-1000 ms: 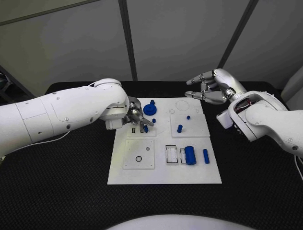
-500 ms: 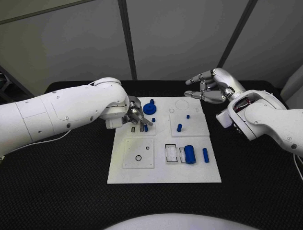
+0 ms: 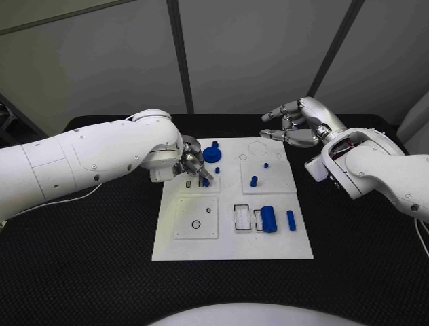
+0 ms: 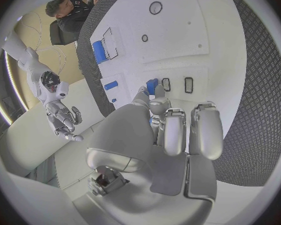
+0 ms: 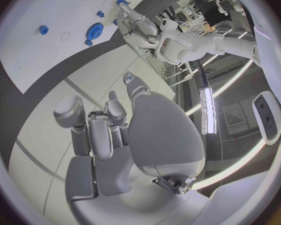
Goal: Assemble the parts on the task board
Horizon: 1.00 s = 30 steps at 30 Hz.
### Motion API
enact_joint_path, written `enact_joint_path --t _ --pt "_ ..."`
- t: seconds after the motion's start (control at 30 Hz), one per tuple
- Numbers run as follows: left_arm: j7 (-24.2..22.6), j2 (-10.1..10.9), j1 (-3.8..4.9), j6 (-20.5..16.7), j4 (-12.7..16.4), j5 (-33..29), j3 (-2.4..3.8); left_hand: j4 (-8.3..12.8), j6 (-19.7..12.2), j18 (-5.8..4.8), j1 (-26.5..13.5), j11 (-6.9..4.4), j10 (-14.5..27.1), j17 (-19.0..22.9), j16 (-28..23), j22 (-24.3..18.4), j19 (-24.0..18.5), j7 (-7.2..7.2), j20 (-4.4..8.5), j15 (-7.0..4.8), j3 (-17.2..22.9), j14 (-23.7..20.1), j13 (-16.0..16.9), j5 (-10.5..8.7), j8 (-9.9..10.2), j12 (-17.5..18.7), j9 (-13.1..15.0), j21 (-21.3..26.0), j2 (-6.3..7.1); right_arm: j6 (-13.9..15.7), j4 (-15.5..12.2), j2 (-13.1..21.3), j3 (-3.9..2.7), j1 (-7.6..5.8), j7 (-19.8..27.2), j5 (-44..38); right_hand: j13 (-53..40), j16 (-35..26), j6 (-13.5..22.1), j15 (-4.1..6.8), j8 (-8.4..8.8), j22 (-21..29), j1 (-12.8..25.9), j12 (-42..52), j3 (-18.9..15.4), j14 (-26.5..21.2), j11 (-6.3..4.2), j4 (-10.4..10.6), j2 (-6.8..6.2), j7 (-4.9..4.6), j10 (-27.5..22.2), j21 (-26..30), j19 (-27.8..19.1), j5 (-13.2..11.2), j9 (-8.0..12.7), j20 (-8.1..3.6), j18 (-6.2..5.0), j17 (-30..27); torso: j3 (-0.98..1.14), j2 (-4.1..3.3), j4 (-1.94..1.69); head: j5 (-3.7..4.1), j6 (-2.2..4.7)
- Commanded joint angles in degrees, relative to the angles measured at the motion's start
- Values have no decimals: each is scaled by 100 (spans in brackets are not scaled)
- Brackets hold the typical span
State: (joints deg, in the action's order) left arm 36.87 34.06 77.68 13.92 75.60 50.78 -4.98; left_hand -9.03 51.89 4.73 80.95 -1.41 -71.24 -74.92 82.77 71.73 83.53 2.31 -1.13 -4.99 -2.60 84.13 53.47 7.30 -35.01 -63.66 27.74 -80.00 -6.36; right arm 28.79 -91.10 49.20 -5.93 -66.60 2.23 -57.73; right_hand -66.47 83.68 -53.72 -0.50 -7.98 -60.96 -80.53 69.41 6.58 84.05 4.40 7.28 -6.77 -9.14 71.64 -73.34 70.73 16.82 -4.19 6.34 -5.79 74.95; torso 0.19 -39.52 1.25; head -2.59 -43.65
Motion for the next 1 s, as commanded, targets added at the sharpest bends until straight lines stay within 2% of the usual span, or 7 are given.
enact_joint_path --t 0.03,0.07,0.23,0.3,0.4,0.47,1.0 --pt "-122 22 -4 -97 18 -19 -6 181 -69 -111 353 -54 14 -467 -21 0 9 -11 35 -42 401 318 -28 70 57 66 -8 42 -53 -54 2 -7 -5 -9 14 11 -5 6 36 49 -35 1 -7 17 -11 315 -13 31 34 -10 15 10 18 1 9 -2 -48 384 -1 5 -2 -13 -1" --pt "-132 31 -5 -123 25 -19 -6 213 -80 -111 392 -46 18 -469 -21 0 9 1 36 -38 550 318 -42 75 70 89 -9 46 -14 -55 4 -7 -5 -9 14 11 -5 6 36 49 -35 1 -7 17 -11 315 -13 31 34 -10 15 10 18 1 9 -2 -48 384 -1 5 -2 -14 -1" --pt "-184 98 -6 -263 73 -63 -7 160 -65 -110 43 -33 -44 -476 -25 11 15 48 6 13 2074 319 -118 95 48 174 74 69 598 -65 12 -8 -5 -9 16 11 -2 2 37 50 -36 0 -9 15 -9 314 -14 31 36 -10 14 10 19 -1 9 -2 -48 376 -1 1 -5 -16 0" --pt "-213 135 -7 -327 99 -104 -7 151 -60 -113 -384 -20 -107 -481 -26 24 23 75 0 7 3103 321 -119 90 -36 161 181 77 1080 -68 15 -6 -5 -9 18 11 1 -7 36 52 -42 5 -35 17 1 312 -17 17 36 -8 20 15 22 -6 9 -4 -48 365 -4 4 -9 -24 -4" --pt "-262 224 -8 -495 164 -214 -8 312 -48 -106 -713 -24 -177 -488 -25 -2 16 54 -4 -9 3788 325 -91 162 -152 125 305 109 1357 -69 17 -1 -5 -9 21 11 5 -14 35 53 -44 9 -41 15 2 309 -18 14 35 -7 19 17 21 -7 9 -5 -49 354 -2 3 -14 -27 -3" --pt "-290 296 -9 -614 222 -283 -8 441 -21 -104 -896 -31 -225 -490 -26 9 23 41 4 -18 4083 326 -65 434 -229 102 384 112 1508 -68 18 3 -5 -9 22 11 5 -14 35 53 -44 9 -41 15 2 309 -18 14 35 -7 19 17 21 -7 9 -5 -49 354 1 4 -14 -35 -3" --pt "-325 682 -90 -1521 665 -1 -14 741 46 -118 -1202 -67 -345 -504 -21 90 64 -8 26 -45 4555 332 -56 591 -338 104 517 82 1683 -91 31 10 -5 -9 15 -4 31 -32 33 55 -51 23 -67 -4 9 304 -21 -2 27 -5 6 28 18 -10 9 -8 -51 330 2 4 -13 -111 -6"
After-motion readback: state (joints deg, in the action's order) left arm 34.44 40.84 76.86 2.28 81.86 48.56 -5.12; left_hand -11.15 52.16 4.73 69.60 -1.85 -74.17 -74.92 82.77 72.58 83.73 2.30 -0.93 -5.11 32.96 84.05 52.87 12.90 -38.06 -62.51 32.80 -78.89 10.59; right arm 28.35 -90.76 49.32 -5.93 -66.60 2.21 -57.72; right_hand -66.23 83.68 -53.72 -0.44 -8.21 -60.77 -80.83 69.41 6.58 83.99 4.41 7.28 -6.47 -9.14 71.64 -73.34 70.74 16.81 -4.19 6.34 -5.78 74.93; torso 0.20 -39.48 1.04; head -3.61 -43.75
